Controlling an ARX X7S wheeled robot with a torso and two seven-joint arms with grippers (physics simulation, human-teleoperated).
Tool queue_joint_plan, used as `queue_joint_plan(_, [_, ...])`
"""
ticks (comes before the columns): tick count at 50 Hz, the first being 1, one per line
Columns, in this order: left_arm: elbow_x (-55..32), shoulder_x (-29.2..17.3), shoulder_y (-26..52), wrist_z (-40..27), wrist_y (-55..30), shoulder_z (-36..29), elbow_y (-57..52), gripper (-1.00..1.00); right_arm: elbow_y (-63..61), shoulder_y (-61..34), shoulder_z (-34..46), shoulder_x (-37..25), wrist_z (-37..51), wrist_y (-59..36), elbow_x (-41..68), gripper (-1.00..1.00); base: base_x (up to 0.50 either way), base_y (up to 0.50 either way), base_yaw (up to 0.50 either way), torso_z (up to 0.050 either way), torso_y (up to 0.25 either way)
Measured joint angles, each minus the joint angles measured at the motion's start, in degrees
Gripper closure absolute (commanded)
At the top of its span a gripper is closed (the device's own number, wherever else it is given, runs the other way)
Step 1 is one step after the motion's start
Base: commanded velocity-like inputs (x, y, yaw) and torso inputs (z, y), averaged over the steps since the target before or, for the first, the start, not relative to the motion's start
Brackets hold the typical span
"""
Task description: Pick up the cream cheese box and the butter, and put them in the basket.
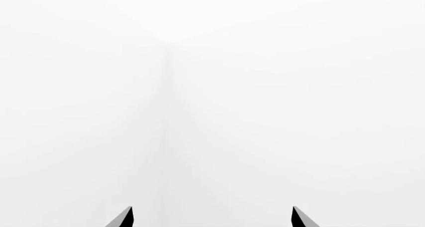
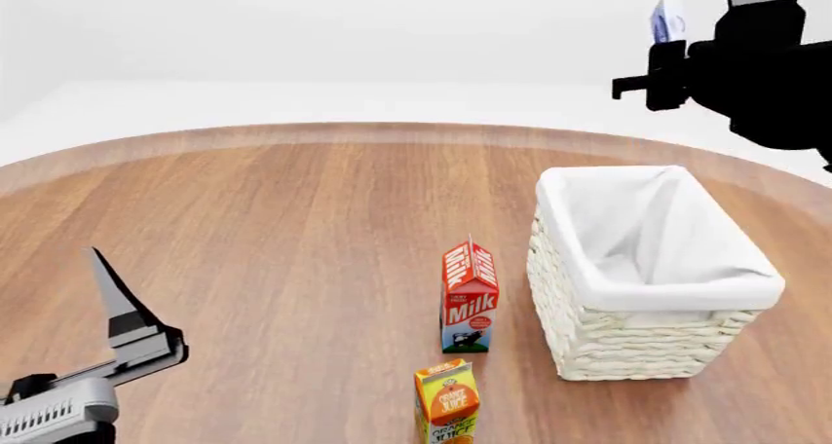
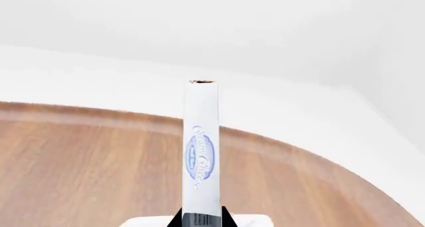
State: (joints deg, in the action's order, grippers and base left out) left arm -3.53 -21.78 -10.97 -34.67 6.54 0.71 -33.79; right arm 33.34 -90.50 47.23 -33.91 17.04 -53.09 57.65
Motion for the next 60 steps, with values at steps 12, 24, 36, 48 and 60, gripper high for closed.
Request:
queue_joint_plan(12, [-0.07, -0.18, 0.02, -0.15, -0.22, -0.07, -0.11, -1.0, 3.99, 4.34, -0.43, 1.28, 0.01, 2.07, 0.08, 1.0, 0.0, 0.0, 0.0, 0.0, 0.0])
queue_joint_plan(24, [0.02, -0.33, 0.06, -0.27, -0.48, -0.33, -0.24, -1.0, 4.21, 9.78, -0.34, 0.8, 0.13, 3.61, 0.53, 1.0, 0.0, 0.0, 0.0, 0.0, 0.001])
queue_joint_plan(36, [0.08, -0.45, 0.08, -0.39, -0.52, -0.57, -0.17, -1.0, 4.18, 13.6, -0.38, -0.04, 0.14, 4.81, 0.83, 1.0, 0.0, 0.0, 0.0, 0.0, 0.001])
queue_joint_plan(48, [0.17, -0.56, 0.15, -0.46, -0.41, -0.87, 0.12, -1.0, 4.0, 15.81, 0.0, -0.93, -0.55, 5.09, 0.84, 1.0, 0.0, 0.0, 0.0, 0.001, 0.001])
queue_joint_plan(60, [0.24, -0.66, 0.19, -0.59, -0.54, -1.13, 0.09, -1.0, 4.37, 17.68, 0.94, -1.33, -1.56, 5.57, 0.27, 1.0, 0.0, 0.0, 0.0, 0.0, 0.0])
